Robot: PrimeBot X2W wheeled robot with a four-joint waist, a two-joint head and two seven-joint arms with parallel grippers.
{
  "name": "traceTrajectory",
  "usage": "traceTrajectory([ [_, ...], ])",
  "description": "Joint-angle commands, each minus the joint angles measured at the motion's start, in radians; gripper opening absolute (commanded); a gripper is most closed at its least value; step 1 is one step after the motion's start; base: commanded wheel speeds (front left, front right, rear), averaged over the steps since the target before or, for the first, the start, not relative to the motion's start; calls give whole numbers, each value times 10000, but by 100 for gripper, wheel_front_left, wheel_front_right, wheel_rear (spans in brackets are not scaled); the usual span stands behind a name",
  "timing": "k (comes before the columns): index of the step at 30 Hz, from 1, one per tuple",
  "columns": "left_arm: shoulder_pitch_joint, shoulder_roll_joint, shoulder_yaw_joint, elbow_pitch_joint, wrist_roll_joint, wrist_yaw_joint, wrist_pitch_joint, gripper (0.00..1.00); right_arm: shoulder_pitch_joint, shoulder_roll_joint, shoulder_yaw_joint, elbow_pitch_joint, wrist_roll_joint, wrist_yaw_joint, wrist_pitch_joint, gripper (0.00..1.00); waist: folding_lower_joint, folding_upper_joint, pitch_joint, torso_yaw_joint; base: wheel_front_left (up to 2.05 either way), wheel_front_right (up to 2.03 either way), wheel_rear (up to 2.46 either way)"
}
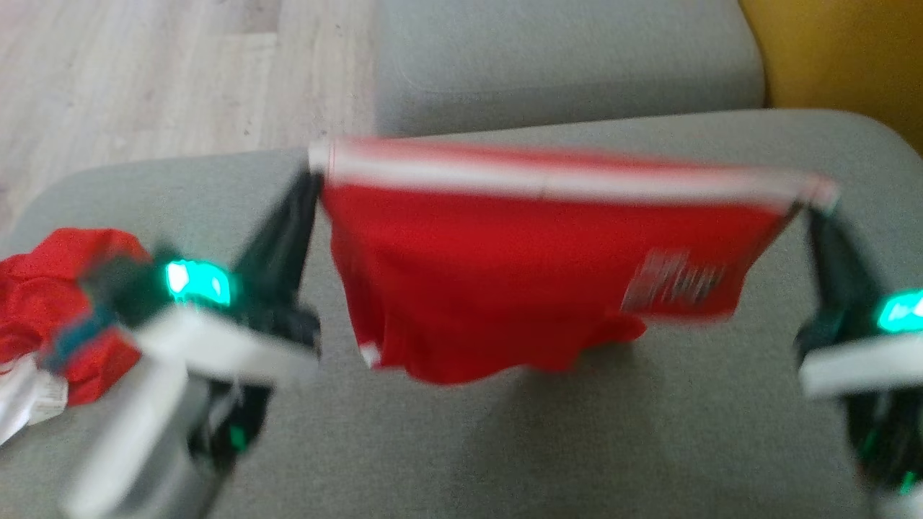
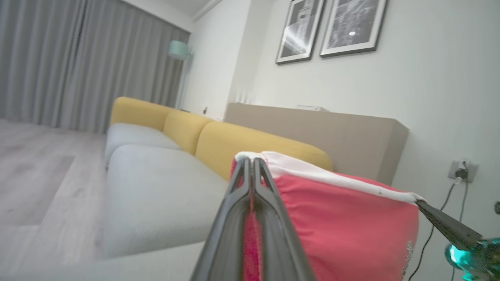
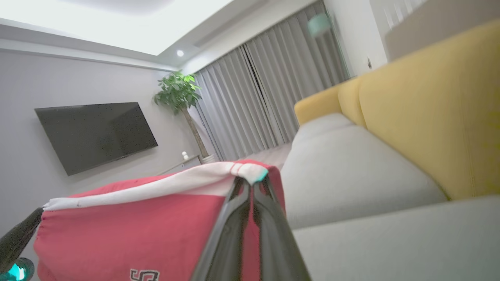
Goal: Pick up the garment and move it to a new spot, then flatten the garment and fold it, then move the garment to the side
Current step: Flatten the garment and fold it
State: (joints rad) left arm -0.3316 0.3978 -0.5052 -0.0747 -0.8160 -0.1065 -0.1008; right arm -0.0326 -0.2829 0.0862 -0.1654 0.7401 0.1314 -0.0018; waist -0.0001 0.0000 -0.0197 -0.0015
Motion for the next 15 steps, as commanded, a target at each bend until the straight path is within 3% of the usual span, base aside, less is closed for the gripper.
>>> traceTrajectory([
  [1, -1238, 237, 598, -272, -51, -70, 72, 0, -1077, -419, -6, -216, -27, -7, 89, 0, 1, 0, 235, -81, 0, 0, 0],
  [6, -4169, -96, 368, 1233, 329, -191, 113, 0, -4399, -646, -27, 1259, -41, -7, -11, 0, 1, 0, 1458, -191, 0, 0, 0],
  [11, -7037, -856, 320, 3246, 838, -228, -1024, 0, -7452, -1047, 572, 2650, -103, -7, -1029, 0, 1, 0, 2552, -266, 0, 0, 0],
  [15, -8478, -1256, 154, 4083, 1069, -237, -1525, 0, -8841, -1540, 993, 3354, -83, -7, -1832, 0, 1, 0, 3009, -268, 0, 0, 0],
])
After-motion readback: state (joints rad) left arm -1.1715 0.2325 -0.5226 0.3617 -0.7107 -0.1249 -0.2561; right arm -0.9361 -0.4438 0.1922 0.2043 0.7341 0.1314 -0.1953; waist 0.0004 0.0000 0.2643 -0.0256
